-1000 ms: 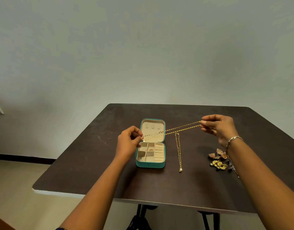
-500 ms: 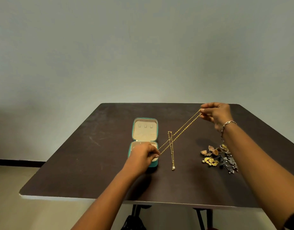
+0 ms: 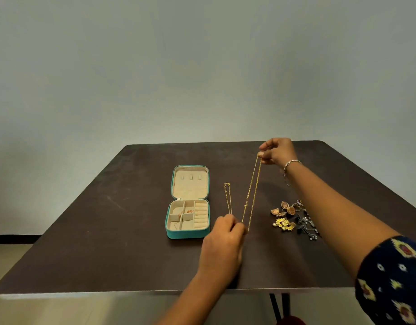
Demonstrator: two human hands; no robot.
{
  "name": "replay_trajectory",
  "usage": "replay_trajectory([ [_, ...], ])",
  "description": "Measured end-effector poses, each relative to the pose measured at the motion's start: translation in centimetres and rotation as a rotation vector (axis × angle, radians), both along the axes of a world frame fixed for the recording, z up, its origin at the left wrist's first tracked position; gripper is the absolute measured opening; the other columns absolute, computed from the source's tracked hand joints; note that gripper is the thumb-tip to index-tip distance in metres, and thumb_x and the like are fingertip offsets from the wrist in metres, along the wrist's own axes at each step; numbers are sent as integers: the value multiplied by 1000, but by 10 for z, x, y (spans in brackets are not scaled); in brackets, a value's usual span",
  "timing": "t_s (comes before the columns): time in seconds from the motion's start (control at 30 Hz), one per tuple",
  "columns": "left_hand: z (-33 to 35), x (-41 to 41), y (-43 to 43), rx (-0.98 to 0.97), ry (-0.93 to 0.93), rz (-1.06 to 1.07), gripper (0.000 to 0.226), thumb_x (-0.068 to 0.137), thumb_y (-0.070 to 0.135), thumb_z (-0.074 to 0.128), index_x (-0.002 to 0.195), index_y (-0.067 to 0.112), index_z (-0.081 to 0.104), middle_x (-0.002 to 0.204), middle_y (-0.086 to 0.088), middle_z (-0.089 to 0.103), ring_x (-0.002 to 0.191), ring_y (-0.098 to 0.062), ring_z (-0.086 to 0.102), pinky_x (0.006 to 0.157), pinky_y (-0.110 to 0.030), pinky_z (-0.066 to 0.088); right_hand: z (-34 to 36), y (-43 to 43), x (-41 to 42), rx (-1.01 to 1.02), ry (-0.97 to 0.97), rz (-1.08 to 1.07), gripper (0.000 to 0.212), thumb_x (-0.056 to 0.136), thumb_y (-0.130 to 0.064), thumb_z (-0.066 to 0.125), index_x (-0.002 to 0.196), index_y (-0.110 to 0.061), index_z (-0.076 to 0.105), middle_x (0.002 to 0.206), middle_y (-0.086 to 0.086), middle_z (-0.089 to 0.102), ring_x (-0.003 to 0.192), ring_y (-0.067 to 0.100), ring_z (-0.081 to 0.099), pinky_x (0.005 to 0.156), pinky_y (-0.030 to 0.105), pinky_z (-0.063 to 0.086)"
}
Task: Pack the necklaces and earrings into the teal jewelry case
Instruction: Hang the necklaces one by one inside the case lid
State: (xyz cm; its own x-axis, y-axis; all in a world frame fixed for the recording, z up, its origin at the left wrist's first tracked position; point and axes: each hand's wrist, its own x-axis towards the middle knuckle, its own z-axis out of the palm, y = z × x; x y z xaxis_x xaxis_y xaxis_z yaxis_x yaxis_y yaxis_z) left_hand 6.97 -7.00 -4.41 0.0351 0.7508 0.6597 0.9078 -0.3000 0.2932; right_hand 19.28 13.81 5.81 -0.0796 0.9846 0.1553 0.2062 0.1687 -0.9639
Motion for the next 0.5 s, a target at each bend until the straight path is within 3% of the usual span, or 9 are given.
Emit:
replay_trajectory([
  [0.13,-8,10,6,55,78,3,16,75,19,46,71,15,61,83,2,60,82,-11,44,52,-21,41,-13,10,-7,11,-118,6,28,77,16,58,65,-9,56,65,8,57,59,19,59,46,21,54],
  [0.23,-14,13,9,48,139,10,20,76,21,45,70,19,64,81,6,62,86,-10,46,63,-21,30,-23,16,-12,15,-173,21,27,77,15,58,65,-10,57,64,8,58,58,19,59,45,20,54],
  [0.5,-25,15,17,33,239,30,18,73,22,46,70,23,64,79,10,62,95,-10,46,69,-22,27,-54,31,-27,-3,-286,72,27,79,10,60,66,-12,57,65,3,57,62,15,60,54,21,53],
])
